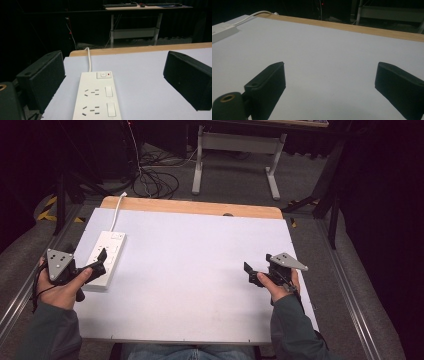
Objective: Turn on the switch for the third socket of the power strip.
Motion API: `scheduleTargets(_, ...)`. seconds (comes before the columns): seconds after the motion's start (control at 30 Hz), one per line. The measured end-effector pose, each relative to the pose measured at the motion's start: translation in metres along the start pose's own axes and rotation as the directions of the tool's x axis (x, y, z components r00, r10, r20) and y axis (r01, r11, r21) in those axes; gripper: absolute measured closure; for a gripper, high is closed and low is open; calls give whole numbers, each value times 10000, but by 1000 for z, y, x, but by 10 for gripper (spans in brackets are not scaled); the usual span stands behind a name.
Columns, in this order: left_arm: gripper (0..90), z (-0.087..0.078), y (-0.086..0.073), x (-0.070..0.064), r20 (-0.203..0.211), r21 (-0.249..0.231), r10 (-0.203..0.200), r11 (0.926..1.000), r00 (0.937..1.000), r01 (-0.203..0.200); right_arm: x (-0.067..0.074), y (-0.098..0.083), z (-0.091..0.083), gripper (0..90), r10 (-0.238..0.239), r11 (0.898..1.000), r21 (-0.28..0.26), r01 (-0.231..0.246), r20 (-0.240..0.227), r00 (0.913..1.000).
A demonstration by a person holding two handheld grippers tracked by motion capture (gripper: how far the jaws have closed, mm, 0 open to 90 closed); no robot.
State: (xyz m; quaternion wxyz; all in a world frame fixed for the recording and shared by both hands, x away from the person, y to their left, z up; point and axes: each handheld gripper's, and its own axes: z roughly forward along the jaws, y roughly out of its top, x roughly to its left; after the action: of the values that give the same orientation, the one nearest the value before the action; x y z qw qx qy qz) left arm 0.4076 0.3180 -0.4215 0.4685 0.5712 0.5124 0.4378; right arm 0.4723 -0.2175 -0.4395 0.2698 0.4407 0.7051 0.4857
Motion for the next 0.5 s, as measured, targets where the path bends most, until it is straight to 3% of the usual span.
scheduleTargets(0.5,57,2,0,-1,11,-29,54,10000,10000,-54,0,0,-1,104,-33,10000,15,33,35,10000)
